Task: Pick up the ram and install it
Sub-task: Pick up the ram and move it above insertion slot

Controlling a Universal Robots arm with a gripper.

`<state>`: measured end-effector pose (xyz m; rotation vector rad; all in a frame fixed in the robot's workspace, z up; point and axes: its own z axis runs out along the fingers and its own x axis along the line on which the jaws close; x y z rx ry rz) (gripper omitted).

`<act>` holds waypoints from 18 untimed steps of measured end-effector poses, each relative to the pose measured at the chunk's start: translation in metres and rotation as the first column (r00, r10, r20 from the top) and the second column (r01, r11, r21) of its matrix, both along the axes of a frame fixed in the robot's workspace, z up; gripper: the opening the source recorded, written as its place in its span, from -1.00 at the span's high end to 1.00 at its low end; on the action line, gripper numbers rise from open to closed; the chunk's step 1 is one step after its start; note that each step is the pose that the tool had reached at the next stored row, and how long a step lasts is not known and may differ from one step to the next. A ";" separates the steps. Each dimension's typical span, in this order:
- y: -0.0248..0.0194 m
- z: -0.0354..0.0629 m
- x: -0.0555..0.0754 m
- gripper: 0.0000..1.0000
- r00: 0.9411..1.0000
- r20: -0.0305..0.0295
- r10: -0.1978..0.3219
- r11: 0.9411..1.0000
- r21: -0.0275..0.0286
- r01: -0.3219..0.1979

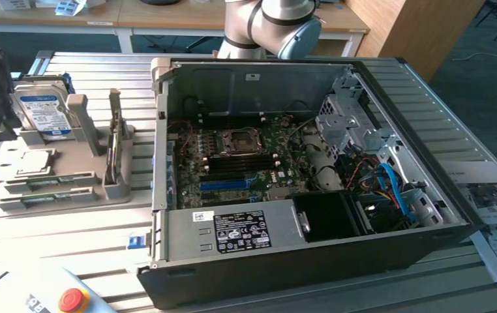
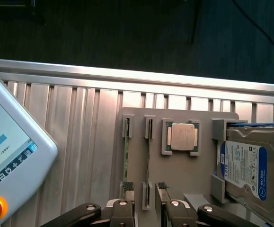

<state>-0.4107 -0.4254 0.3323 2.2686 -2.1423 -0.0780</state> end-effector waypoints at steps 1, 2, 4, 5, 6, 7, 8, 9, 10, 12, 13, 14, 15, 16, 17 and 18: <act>-0.0003 -0.0018 0.000 0.38 1.000 0.000 0.000 1.000 0.000 0.000; -0.0007 -0.0036 0.000 0.38 1.000 0.000 0.000 1.000 0.000 0.000; -0.0013 -0.0072 0.000 0.38 1.000 0.000 0.000 1.000 0.000 0.000; -0.0016 -0.0090 0.000 0.38 1.000 0.000 0.000 1.000 0.000 0.000; -0.0019 -0.0110 0.000 0.38 1.000 0.000 0.000 1.000 0.000 0.000; -0.0022 -0.0127 -0.001 0.38 1.000 0.000 0.000 1.000 0.000 0.000; -0.0025 -0.0145 -0.001 0.38 1.000 0.000 0.000 1.000 0.000 0.000; -0.0028 -0.0163 -0.001 0.38 1.000 0.000 0.000 1.000 0.000 0.000; -0.0031 -0.0181 -0.001 0.38 1.000 0.000 0.000 1.000 0.000 0.000; -0.0036 -0.0219 -0.001 0.38 1.000 0.000 0.000 1.000 0.000 0.000; -0.0039 -0.0236 -0.001 0.38 1.000 0.000 0.000 1.000 0.000 0.000; -0.0042 -0.0254 -0.001 0.38 1.000 0.000 0.000 1.000 0.000 0.000; -0.0045 -0.0272 -0.001 0.38 1.000 0.000 0.000 1.000 0.000 0.000; -0.0048 -0.0291 -0.001 0.38 1.000 0.000 0.000 1.000 0.000 0.000; -0.0051 -0.0310 -0.001 0.38 1.000 0.000 0.000 1.000 0.000 0.000; -0.0055 -0.0328 -0.001 0.38 1.000 0.000 0.000 1.000 0.000 0.000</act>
